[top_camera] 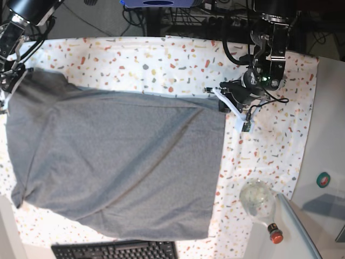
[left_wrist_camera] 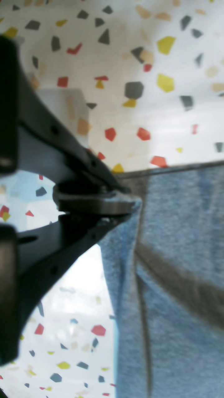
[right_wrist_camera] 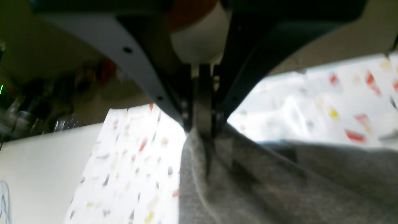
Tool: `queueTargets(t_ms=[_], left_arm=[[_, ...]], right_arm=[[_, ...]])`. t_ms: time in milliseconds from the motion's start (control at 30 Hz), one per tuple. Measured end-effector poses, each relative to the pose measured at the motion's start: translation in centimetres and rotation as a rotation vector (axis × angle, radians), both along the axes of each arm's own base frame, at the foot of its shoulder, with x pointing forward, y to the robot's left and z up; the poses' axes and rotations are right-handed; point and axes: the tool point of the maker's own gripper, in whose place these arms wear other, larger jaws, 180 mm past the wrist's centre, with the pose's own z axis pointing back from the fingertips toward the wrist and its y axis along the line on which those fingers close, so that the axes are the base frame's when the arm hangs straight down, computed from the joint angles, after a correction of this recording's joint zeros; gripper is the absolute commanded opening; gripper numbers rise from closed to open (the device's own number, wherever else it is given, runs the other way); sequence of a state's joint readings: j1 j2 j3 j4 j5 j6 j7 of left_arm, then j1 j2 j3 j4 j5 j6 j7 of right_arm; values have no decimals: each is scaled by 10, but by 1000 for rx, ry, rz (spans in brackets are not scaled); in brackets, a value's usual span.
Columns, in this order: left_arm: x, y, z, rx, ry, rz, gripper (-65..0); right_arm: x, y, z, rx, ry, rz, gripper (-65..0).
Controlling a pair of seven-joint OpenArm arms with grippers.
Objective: Layout the t-shirt on the table in an organized manner, then fold the t-shirt properly
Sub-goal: 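Lay the lifted shirt flat on the table with both grippers, then release and regrasp the shirt edge with the left gripper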
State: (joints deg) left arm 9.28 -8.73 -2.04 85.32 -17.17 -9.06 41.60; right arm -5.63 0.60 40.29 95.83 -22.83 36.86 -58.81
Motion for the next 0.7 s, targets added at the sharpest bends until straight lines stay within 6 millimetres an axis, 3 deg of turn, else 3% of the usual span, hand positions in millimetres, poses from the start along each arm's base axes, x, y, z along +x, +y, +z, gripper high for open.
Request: queueTargets(t_ms=[133, 233, 300, 367, 433, 467, 500, 567, 633, 700], left_arm=[[0, -1, 0, -2, 1, 0, -650], [1, 1, 2, -1, -5, 6, -625], [-2, 3, 1, 1, 0, 10, -441], [-7, 5, -1, 3, 10, 14, -268], [-13, 3, 0, 0, 9, 11, -145], [-16, 2, 4, -3, 1, 9, -118], [-17, 6, 11, -10, -16, 26, -127], [-10, 22, 32, -3, -79, 82, -209], [5, 36, 54, 25, -151, 123, -360], [29, 32, 70, 15, -212, 109, -553]], right_arm=[[-3, 3, 0, 6, 5, -25, -366], [-14, 13, -3, 62, -53, -139, -341], [-26, 10, 2, 60, -93, -227, -359], [-23, 1, 16, 25, -160, -239, -366], [-16, -9, 32, -22, -205, -232, -365], [-11, -11, 38, -33, -225, -226, -365], [-6, -11, 41, -37, -244, -217, -365], [9, -12, 45, -33, -292, -199, -366], [38, -19, 48, -43, -355, -124, -392], [76, -11, 35, -4, -396, 4, -504]])
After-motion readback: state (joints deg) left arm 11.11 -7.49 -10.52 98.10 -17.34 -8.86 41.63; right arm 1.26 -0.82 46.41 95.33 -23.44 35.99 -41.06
